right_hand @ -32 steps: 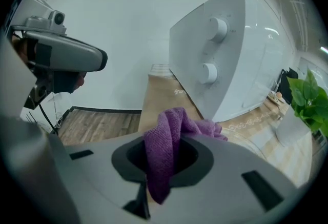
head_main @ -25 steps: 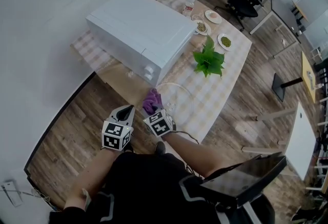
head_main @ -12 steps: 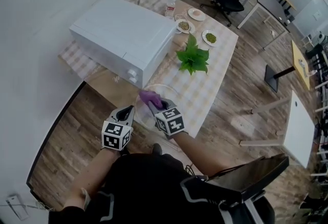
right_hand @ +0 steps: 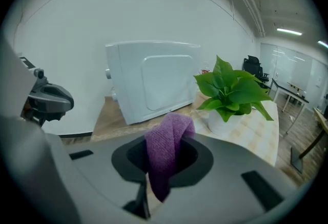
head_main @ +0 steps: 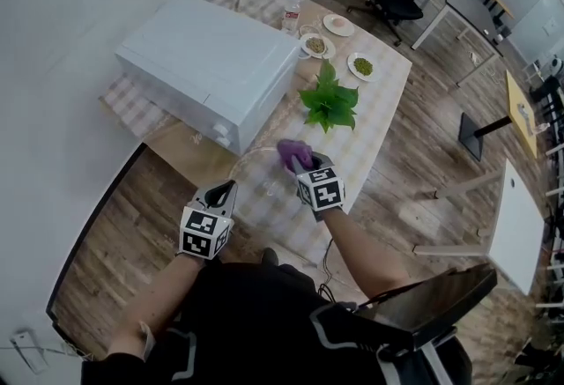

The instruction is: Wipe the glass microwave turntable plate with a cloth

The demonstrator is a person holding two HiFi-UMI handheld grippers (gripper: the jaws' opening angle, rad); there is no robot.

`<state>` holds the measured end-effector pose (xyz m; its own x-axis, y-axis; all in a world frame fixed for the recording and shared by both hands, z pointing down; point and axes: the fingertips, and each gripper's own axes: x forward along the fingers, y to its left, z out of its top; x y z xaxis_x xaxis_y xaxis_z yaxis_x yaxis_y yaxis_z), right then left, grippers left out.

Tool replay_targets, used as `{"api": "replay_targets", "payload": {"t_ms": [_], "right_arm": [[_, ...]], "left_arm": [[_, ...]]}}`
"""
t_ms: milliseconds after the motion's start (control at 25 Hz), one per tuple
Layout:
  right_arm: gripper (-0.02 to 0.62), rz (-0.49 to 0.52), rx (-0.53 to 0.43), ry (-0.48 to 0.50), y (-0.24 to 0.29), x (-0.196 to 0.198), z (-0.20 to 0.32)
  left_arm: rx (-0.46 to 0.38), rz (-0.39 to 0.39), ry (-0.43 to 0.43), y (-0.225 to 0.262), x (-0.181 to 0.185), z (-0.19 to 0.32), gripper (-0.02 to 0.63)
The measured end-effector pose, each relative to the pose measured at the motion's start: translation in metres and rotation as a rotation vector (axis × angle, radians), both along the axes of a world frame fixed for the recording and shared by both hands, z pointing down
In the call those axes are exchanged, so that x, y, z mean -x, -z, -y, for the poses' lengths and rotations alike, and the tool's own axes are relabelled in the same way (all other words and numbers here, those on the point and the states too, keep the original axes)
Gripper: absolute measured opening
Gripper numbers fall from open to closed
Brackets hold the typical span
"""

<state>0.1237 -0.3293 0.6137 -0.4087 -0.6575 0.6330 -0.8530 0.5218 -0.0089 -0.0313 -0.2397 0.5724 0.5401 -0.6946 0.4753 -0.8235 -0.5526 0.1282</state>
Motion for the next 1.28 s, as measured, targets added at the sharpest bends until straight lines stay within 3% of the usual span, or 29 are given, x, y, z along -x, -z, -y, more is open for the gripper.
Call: {"api": "replay_targets", "payload": {"t_ms": [240, 400, 560, 840, 1280], "right_arm": [[0.057, -0.174, -0.052, 0.119, -0.019, 0.001, 0.013], [0.057, -0.242, -0.023, 0.218, -0.048, 0.018, 0.003], [0.057, -0.241, 0.047, 0.222, -0.072, 0.023, -0.007], [0.055, -0.224, 0.094, 0.219, -0.080, 0.030, -0.016], [0.056, -0.143, 0.172, 0.272, -0.081, 0.064, -0.053]], "left_arm": [[0.024, 0.005, -0.004, -0.007, -0.005, -0.001, 0.008], [0.050, 0.002, 0.004, -0.017, -0.003, -0.005, 0.008], [0.050, 0.010, 0.012, -0.016, -0.001, -0.010, 0.009], [-0.003, 0.042, -0.063, -0.011, -0.005, -0.016, 0.008], [0.008, -0.049, -0.025, -0.011, 0.016, -0.024, 0.009]]}}
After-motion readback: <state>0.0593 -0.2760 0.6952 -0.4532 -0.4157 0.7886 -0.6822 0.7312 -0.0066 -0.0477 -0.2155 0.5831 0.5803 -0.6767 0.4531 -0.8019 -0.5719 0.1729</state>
